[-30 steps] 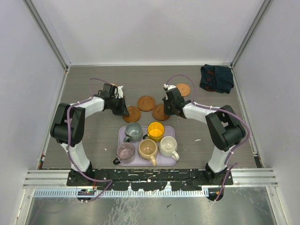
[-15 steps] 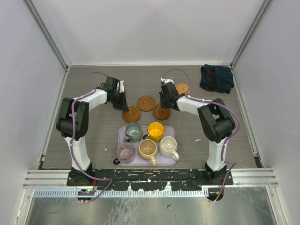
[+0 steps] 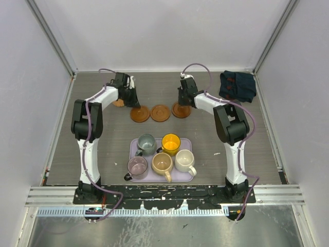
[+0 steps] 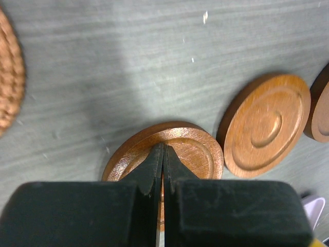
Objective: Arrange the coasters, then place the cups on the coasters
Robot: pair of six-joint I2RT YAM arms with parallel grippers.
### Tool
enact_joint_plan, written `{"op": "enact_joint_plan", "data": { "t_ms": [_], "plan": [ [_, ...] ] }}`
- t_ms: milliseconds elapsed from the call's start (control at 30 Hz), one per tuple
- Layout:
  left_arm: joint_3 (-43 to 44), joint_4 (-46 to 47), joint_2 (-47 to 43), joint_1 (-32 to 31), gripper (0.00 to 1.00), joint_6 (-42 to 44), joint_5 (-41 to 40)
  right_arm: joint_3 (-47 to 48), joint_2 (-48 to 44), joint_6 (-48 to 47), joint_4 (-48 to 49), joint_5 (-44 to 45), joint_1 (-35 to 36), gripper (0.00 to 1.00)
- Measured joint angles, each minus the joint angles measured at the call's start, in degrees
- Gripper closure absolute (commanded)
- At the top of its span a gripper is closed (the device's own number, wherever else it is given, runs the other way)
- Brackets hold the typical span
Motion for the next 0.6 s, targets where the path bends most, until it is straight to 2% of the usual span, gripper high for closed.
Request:
{"op": "enact_joint_plan", "data": {
  "t_ms": [367,600],
  "plan": [
    [12.4,-1.0,7.9,2.8,1.0,-0.9,1.5,12.8,8.3,-1.4,-1.6,-2.1,-2.3,0.99],
    [17.1,-1.0,11.3,3.7,1.0,-1.9,4.2,16.9,10.8,-1.8,-2.6,-2.7,-2.4,0.98]
  ]
}}
